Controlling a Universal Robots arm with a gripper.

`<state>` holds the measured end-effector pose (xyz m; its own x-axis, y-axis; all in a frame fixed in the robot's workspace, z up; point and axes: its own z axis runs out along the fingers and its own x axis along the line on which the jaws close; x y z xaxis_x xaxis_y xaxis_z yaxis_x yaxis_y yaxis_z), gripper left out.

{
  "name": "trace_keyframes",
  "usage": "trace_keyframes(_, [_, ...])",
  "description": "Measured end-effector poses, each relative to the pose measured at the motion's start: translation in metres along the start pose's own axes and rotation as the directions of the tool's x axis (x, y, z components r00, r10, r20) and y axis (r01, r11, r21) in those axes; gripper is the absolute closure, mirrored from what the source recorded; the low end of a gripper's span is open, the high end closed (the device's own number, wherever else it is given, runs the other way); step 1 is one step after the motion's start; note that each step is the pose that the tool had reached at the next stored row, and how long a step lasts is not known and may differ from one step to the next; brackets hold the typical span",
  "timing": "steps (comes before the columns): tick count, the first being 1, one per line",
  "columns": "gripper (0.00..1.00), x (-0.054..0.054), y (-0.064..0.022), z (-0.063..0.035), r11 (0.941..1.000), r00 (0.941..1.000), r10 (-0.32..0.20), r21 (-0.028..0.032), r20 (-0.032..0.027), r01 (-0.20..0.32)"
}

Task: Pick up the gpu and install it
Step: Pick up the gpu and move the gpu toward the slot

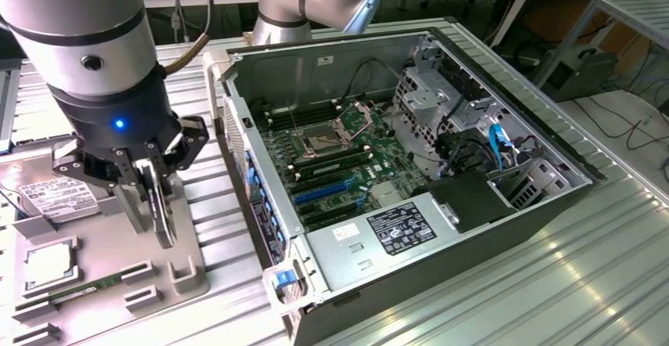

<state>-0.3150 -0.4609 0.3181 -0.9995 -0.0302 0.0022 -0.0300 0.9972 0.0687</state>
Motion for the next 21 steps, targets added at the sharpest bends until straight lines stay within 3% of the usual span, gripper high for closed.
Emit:
trace_keyframes(10, [0.73, 0.000, 0.0019, -0.0272, 1.0000, 1.0000, 0.000, -0.0029, 0.0000, 0.000])
trace_keyframes(21, [0.73, 0.000, 0.0029, -0.0419, 1.0000, 1.0000, 0.000, -0.0041, 0.0000, 0.000])
